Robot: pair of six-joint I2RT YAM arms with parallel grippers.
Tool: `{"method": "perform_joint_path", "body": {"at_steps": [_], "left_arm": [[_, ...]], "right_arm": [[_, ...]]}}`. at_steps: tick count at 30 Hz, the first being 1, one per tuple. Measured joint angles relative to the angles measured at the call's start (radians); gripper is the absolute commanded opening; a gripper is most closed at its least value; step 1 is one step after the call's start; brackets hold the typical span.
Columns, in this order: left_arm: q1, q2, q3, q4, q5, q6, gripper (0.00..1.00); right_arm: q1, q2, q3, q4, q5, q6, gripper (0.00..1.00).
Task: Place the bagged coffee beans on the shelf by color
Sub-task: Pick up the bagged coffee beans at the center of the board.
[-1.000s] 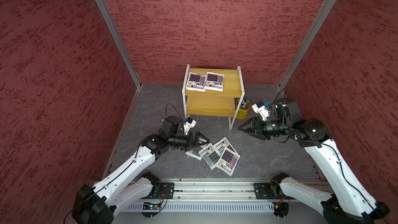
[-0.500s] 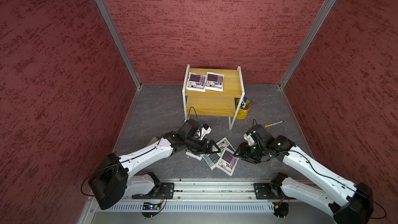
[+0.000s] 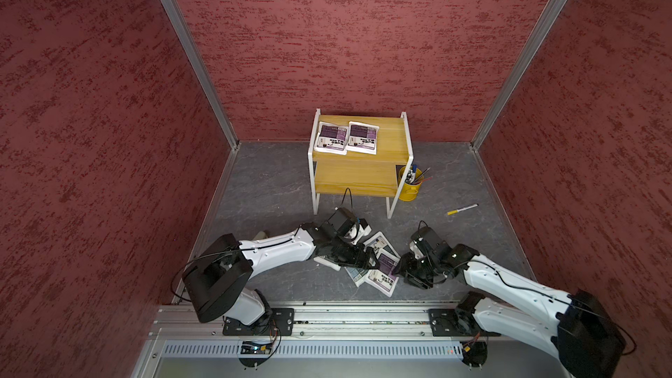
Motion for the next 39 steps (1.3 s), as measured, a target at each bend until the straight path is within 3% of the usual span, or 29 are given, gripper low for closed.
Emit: {"method": "perform_joint_path", "body": {"at_steps": [15, 23, 29, 39], "left_arm": [[-0.003, 0.130, 0.026, 0.044, -0.015, 0.033, 0.77], [-0.003, 0.137, 0.011, 0.094, -0.011, 0.032, 0.73], [-0.002, 0.137, -0.018, 0.128, 0.004, 0.029, 0.66], [-0.002, 0.137, -0.035, 0.168, 0.027, 0.020, 0.66]], "right_arm": [[0.004, 0.133, -0.040, 0.267, -0.062, 0.030, 0.54], [0.004, 0.187, -0.040, 0.364, -0.083, 0.029, 0.48], [0.005, 0.158, -0.040, 0.336, -0.048, 0.028, 0.44], [0.005, 0.044, -0.040, 0.275, 0.011, 0.037, 0.33]]}}
